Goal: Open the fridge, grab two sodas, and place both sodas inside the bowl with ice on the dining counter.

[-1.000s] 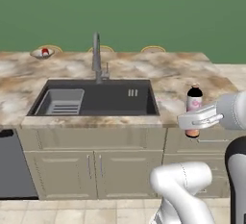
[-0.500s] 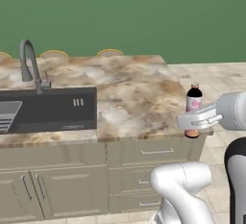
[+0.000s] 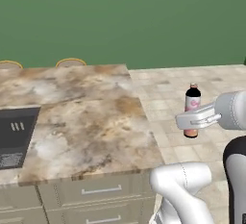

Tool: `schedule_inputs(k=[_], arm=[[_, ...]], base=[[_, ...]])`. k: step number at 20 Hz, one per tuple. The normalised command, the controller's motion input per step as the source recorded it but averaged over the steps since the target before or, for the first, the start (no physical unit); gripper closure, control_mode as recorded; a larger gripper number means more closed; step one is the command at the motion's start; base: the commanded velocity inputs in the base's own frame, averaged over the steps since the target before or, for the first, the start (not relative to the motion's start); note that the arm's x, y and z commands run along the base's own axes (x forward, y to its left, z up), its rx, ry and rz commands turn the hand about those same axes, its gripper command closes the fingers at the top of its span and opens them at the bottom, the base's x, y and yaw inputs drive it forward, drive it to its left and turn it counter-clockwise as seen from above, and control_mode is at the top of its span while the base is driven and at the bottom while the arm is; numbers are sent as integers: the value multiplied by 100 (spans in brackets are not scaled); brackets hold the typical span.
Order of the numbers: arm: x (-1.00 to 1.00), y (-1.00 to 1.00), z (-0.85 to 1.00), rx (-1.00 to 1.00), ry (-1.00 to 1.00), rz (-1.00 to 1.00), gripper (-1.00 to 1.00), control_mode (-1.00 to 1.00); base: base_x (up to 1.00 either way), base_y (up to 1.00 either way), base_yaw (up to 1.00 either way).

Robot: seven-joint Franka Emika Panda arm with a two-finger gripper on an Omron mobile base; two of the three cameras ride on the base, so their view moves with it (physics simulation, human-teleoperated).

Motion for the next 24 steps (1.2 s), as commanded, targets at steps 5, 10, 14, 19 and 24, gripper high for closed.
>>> schedule_inputs(k=[5, 10, 14, 19, 24], arm=[[0, 0, 0, 0, 0, 0, 100, 100], [0, 0, 0, 0, 0, 0, 100, 100], [0, 0, 0, 0, 0, 0, 100, 100], [0, 0, 0, 0, 0, 0, 100, 100], [0, 0, 0, 0, 0, 0, 100, 100]], base=[[31, -100, -10], [36, -100, -9], [74, -100, -4], [99, -90, 0], [100, -36, 10]])
